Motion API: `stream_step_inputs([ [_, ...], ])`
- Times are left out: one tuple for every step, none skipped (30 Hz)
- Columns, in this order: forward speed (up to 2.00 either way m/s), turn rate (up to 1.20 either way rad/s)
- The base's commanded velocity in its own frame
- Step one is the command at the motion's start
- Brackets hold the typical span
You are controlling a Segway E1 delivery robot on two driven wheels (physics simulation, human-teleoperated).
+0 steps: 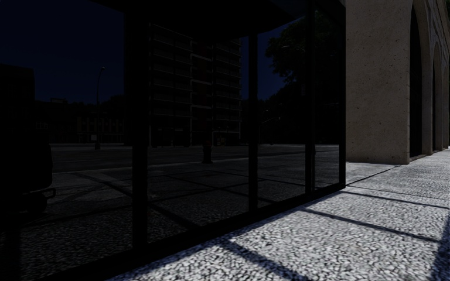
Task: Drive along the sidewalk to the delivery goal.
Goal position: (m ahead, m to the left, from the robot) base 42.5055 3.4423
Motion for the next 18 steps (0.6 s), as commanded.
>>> stream_step_inputs([
  [0.00, 0.00],
  [0.00, 0.00],
  [0.00, 0.00],
  [0.00, 0.00],
  [0.00, 0.00],
  [0.00, 0.00],
  [0.00, 0.00],
  [0.00, 0.00],
  [0.00, 0.00],
  [0.00, 0.00],
  [0.00, 0.00],
  [0.00, 0.00],
  [0.00, 0.00],
  [0.00, 0.00],
  [0.00, 0.00],
  [0.00, 0.00],
  [0.00, 0.00],
  [0.00, 0.00],
])
